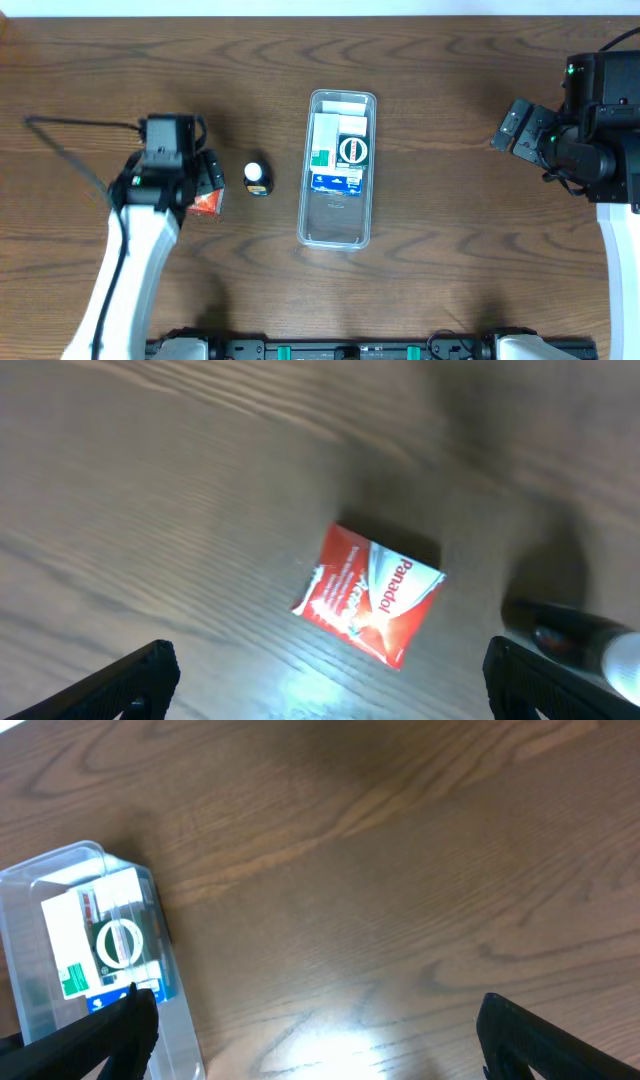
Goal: Pack container
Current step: 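Move left gripper to the red Panadol box and grasp it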
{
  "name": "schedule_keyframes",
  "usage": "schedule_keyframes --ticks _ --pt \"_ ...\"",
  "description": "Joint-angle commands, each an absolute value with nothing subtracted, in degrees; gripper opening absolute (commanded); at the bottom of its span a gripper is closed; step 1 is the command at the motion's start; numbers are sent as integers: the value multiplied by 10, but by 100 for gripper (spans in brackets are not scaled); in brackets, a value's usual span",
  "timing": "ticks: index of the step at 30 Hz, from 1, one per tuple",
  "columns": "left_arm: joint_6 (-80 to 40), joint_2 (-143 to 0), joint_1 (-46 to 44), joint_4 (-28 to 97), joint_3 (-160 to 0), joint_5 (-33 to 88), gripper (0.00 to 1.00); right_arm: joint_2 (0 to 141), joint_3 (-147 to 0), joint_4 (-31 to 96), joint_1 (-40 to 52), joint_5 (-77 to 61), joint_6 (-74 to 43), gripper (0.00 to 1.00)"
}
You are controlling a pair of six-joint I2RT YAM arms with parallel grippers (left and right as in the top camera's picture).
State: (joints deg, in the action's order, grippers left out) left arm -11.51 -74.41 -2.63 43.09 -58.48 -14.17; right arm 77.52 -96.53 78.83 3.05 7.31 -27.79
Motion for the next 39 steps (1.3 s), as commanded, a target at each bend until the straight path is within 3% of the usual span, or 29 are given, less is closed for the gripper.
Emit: schedule_keyframes --ticks 1,11,22,39 --pt "-74 -799 -14 432 -598 -107 98 776 -966 789 26 75 -269 99" --pt "85 -886 52 422 -598 24 98 776 -966 789 26 75 -269 99" --pt "135 -919 79 400 -598 73 98 776 -966 789 26 75 -269 99" --pt "133 -1026 76 398 -598 39 100 776 -966 789 26 75 -269 99"
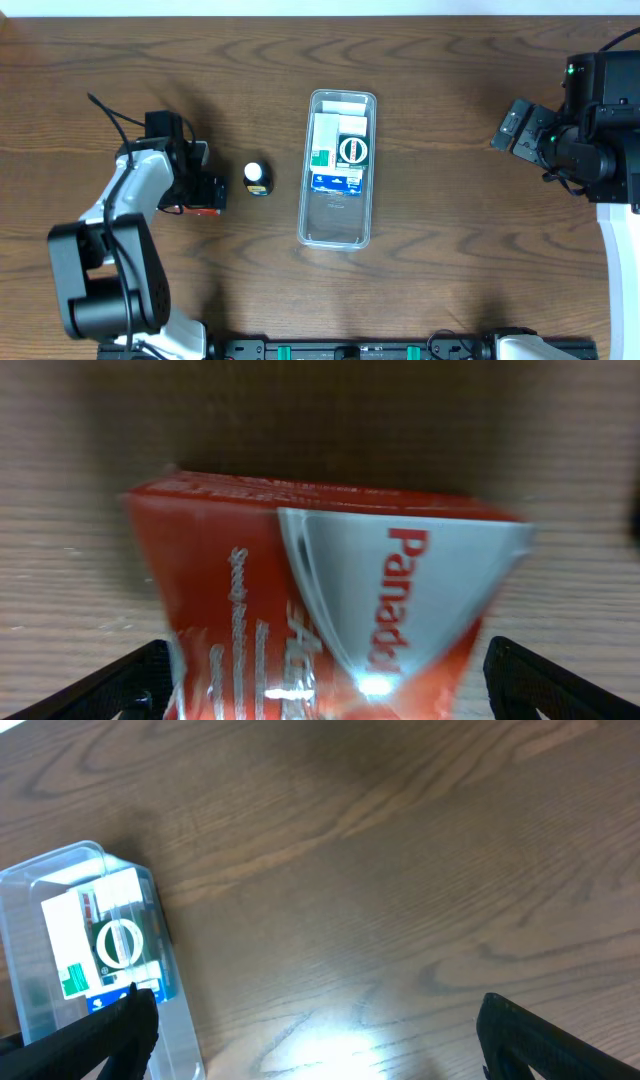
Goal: Pack container
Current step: 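Move left gripper to the red Panadol box and grasp it, then lift the red Panadol box and carry it over the container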
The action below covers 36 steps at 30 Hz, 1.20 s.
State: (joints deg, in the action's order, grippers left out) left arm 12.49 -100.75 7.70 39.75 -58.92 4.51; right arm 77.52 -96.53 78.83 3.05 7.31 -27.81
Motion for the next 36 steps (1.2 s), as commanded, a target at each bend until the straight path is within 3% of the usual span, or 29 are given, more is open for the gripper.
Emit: schedule_keyframes --ticks 1,10,25,30,36 --pt "132 -1029 76 398 -598 39 98 776 -966 790 26 75 -269 99" --pt "130 -1026 76 396 -599 38 72 776 -966 789 26 75 -269 99" --pt "40 -831 53 519 -692 42 73 776 -966 789 26 75 -269 99" --pt "-21 -735 -41 517 -707 101 73 776 -966 789 26 75 -269 99" --pt "-107 -713 -220 486 -707 98 72 776 -966 789 26 75 -269 99"
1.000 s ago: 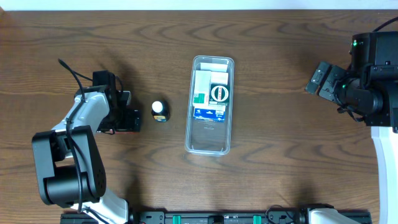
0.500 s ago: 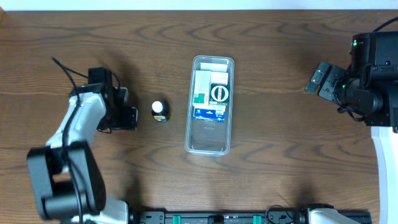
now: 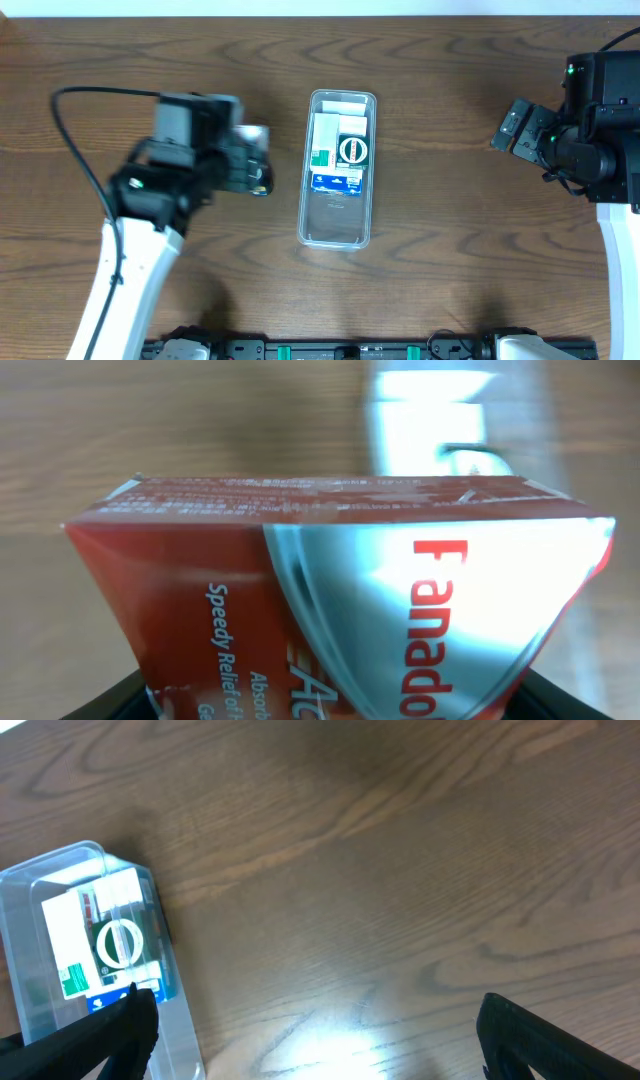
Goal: Pack container
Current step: 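Lift the red Panadol box and carry it over the container, then lower the Panadol box into the container's near end and release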
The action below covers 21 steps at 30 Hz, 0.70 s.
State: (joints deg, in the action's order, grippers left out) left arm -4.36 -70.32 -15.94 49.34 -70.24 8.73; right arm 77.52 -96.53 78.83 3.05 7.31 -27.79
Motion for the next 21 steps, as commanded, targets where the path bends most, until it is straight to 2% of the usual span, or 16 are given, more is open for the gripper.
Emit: schedule_keyframes --ticks 1,8,21 --pt "-120 -720 -247 479 -706 96 72 776 -966 790 26 75 -269 99" --pt "-289 -817 -362 465 -706 32 70 776 -966 790 26 75 -269 99" --pt "-371 -999 -412 426 -706 35 71 776 -966 790 26 75 -269 99"
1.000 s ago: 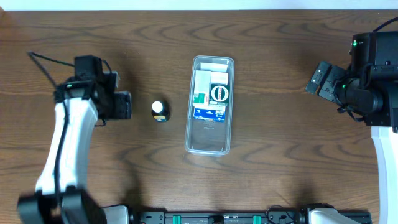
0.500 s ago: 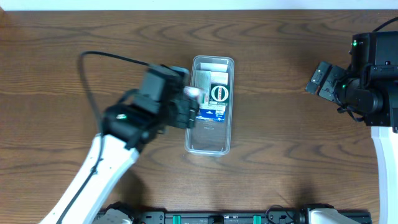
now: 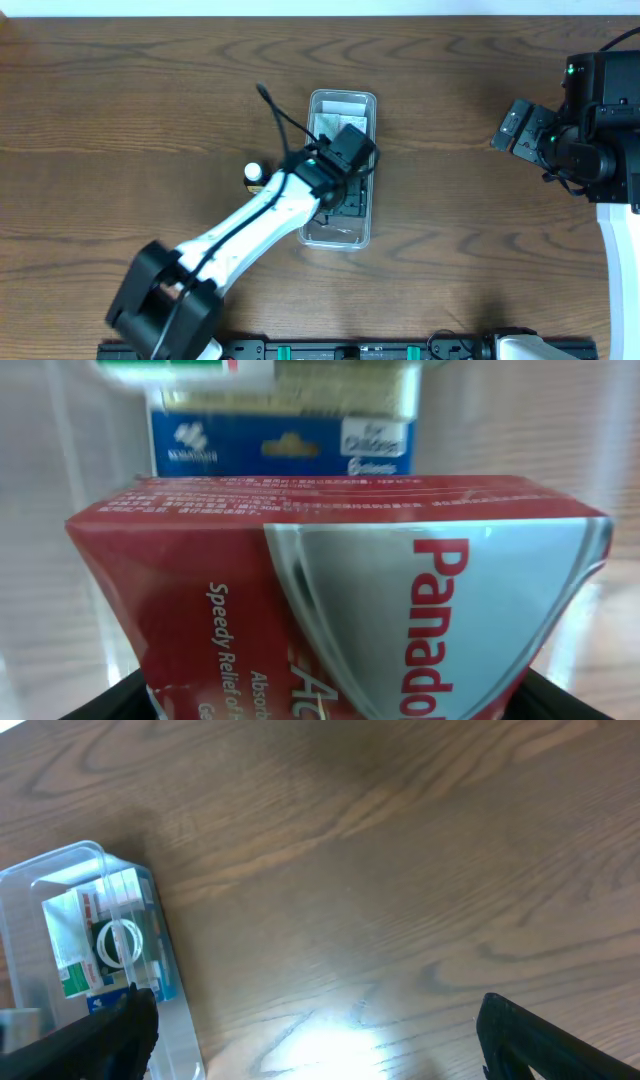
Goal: Pack container
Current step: 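Lower the Panadol box into the container's near end and release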
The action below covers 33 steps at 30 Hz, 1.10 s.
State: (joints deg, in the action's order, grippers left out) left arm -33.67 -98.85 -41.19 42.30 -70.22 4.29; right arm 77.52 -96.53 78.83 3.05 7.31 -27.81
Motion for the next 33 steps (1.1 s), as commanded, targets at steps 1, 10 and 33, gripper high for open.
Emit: schedule_keyframes --ticks 1,10,33 --pt "-372 -1003 -412 425 -706 37 71 776 -966 790 26 75 -269 99" --pt "-374 -1007 -412 425 -706 54 80 776 -966 790 26 75 -269 99" --pt "-363 -1006 -412 431 -706 86 99 776 -966 790 26 75 -269 99"
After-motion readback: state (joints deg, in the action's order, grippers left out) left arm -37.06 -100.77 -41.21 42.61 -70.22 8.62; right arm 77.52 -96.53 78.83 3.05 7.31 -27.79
